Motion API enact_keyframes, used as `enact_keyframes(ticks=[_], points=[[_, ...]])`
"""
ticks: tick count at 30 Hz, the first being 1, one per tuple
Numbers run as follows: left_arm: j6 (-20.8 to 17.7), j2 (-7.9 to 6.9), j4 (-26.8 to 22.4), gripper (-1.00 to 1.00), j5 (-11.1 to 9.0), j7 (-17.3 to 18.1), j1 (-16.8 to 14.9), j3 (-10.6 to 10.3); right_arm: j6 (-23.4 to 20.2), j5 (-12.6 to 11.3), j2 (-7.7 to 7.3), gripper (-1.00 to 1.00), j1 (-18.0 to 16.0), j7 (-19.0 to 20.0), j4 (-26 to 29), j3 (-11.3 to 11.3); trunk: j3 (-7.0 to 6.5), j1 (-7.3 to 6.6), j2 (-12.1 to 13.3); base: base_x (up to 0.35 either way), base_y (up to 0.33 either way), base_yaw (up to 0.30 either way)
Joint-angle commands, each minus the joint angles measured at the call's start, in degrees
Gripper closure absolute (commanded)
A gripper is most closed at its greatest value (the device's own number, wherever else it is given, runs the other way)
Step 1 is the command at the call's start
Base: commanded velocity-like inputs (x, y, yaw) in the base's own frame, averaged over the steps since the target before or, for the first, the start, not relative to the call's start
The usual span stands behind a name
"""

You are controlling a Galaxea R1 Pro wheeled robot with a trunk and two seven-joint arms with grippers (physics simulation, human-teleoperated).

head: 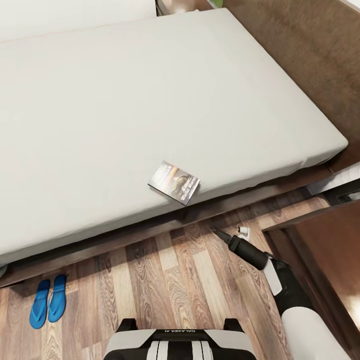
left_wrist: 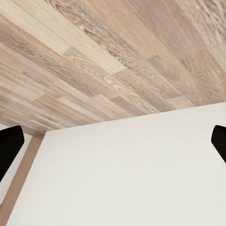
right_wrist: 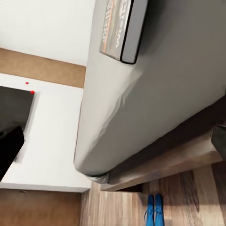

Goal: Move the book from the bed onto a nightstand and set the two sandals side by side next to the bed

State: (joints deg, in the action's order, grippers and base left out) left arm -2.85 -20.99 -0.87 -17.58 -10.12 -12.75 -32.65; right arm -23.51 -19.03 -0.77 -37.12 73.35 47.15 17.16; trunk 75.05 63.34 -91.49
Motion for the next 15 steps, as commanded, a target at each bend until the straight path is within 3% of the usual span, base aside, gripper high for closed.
enact_keyframes(ticks=[1, 15], points=[[-0.3, -0.01, -0.1, -1.00, -0.5, -0.2, 0.0, -0.5, -0.6, -0.2, 0.33, -1.00, -0.7, 0.1, -0.1, 0.0, 0.02, 0.00, 0.0, 0.000, 0.000, 0.000], [-0.5, -0.01, -0.1, -1.00, -0.4, -0.1, 0.0, -0.6, -0.5, -0.2, 0.96, -1.00, -3.5, -1.3, -0.6, 0.0, 0.02, 0.00, 0.0, 0.000, 0.000, 0.000]])
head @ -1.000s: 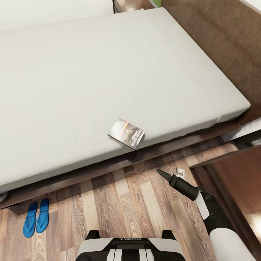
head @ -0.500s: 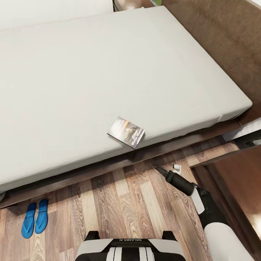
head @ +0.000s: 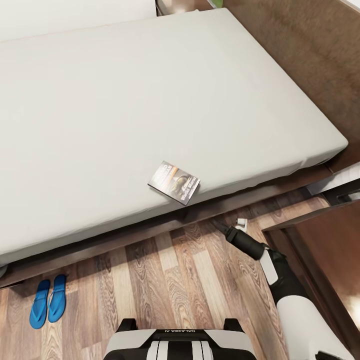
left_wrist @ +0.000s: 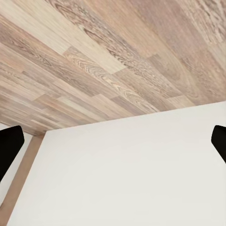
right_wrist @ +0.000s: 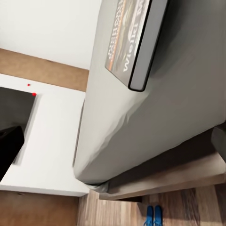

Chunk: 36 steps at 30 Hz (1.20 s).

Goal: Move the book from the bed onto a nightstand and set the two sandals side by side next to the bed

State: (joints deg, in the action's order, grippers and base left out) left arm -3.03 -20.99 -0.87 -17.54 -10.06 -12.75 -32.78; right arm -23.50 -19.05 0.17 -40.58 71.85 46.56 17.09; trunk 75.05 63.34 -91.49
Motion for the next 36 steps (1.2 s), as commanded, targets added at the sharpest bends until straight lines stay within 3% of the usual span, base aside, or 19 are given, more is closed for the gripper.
enact_keyframes(ticks=[1, 16, 27, 36], points=[[-0.3, -0.02, -0.1, -1.00, -0.5, -0.2, 0.0, -0.5, -0.5, -0.2, 0.02, -1.00, -0.1, 0.1, 0.0, 0.1, 0.02, 0.00, 0.0, 0.000, 0.000, 0.000], [-0.3, -0.02, -0.1, -1.00, -0.5, -0.1, 0.0, -0.5, -0.4, -0.2, 0.10, -1.00, -0.6, -0.2, -0.3, 0.1, 0.02, 0.00, 0.0, 0.000, 0.000, 0.000], [-0.3, -0.02, -0.1, -1.00, -0.5, -0.1, 0.0, -0.5, -0.4, -0.1, 1.66, -1.00, -2.1, -0.5, -2.2, 0.1, 0.02, 0.00, 0.0, 0.000, 0.046, 0.000], [-0.3, -0.02, -0.1, -1.00, -0.5, -0.1, 0.0, -0.5, -0.3, -0.1, 1.97, -1.00, -2.4, -0.6, -2.5, 0.1, 0.02, 0.00, 0.0, 0.000, 0.045, 0.000]])
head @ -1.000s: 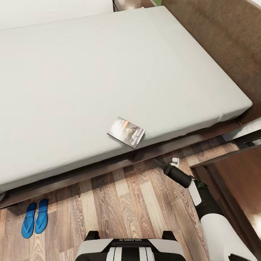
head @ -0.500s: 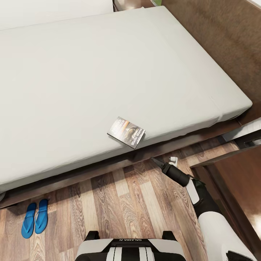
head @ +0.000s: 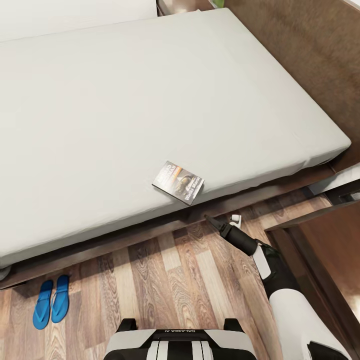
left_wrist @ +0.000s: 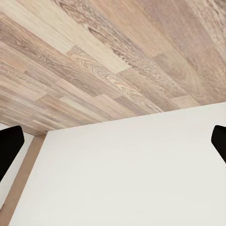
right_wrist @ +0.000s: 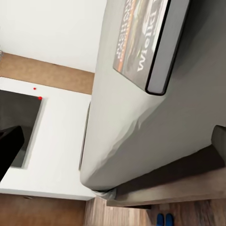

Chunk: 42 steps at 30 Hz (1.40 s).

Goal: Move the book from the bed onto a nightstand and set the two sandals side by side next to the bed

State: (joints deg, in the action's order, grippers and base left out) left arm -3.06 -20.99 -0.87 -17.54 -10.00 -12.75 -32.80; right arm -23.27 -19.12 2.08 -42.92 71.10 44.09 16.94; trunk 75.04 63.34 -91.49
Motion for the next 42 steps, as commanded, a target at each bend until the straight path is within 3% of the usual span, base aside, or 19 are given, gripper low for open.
enact_keyframes(ticks=[1, 33, 42], points=[[-0.3, -0.02, -0.1, -1.00, -0.5, -0.2, 0.0, -0.5, -0.6, 0.0, 0.11, -1.00, -0.1, 0.2, 0.0, 0.2, 0.02, 0.00, 0.0, 0.000, 0.012, 0.000], [-0.3, -0.02, -0.1, -1.00, -0.4, -0.5, 0.0, -0.5, 2.0, 0.0, 0.38, -1.00, -1.6, 0.0, -1.4, 0.1, 0.02, 0.00, 0.0, 0.007, 0.037, 0.000], [-0.3, -0.02, -0.1, -1.00, -0.4, -1.0, 0.0, -0.5, 2.1, 0.0, 0.44, -1.00, -2.4, -2.9, -1.5, 0.1, 0.02, 0.00, 0.0, 0.003, 0.003, 0.000]])
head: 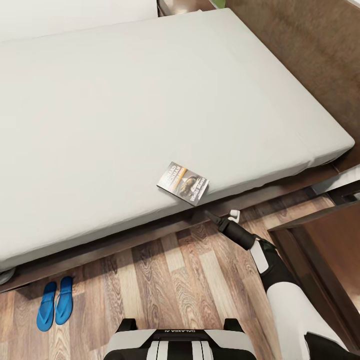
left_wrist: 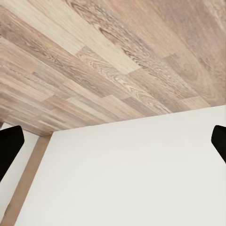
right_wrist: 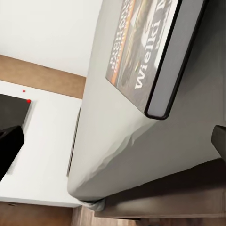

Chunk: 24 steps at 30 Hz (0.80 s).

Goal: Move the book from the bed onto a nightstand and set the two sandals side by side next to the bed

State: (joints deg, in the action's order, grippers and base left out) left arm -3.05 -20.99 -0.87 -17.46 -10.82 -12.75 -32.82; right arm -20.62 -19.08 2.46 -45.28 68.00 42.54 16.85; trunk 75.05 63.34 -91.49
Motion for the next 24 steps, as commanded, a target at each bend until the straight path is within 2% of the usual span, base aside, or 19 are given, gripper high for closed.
enact_keyframes(ticks=[1, 15, 24], points=[[-0.3, -0.02, -0.1, -1.00, -0.5, -0.2, 0.0, -0.5, -0.6, -0.1, 0.08, -1.00, -0.1, 0.0, 0.0, 0.2, 0.02, 0.00, 0.0, 0.000, 0.000, 0.000], [-0.3, -0.02, -0.1, -1.00, -0.4, -0.8, 0.0, -0.6, -0.6, -0.2, 0.16, -1.00, -0.2, -0.6, -0.1, 0.2, 0.02, 0.00, 0.0, 0.003, 0.002, 0.000], [-0.3, -0.02, -0.1, -1.00, -0.4, -1.0, 0.0, -0.6, -0.6, -0.2, 0.17, -1.00, -0.2, -0.7, -0.1, 0.2, 0.02, 0.00, 0.0, 0.075, 0.063, 0.000]])
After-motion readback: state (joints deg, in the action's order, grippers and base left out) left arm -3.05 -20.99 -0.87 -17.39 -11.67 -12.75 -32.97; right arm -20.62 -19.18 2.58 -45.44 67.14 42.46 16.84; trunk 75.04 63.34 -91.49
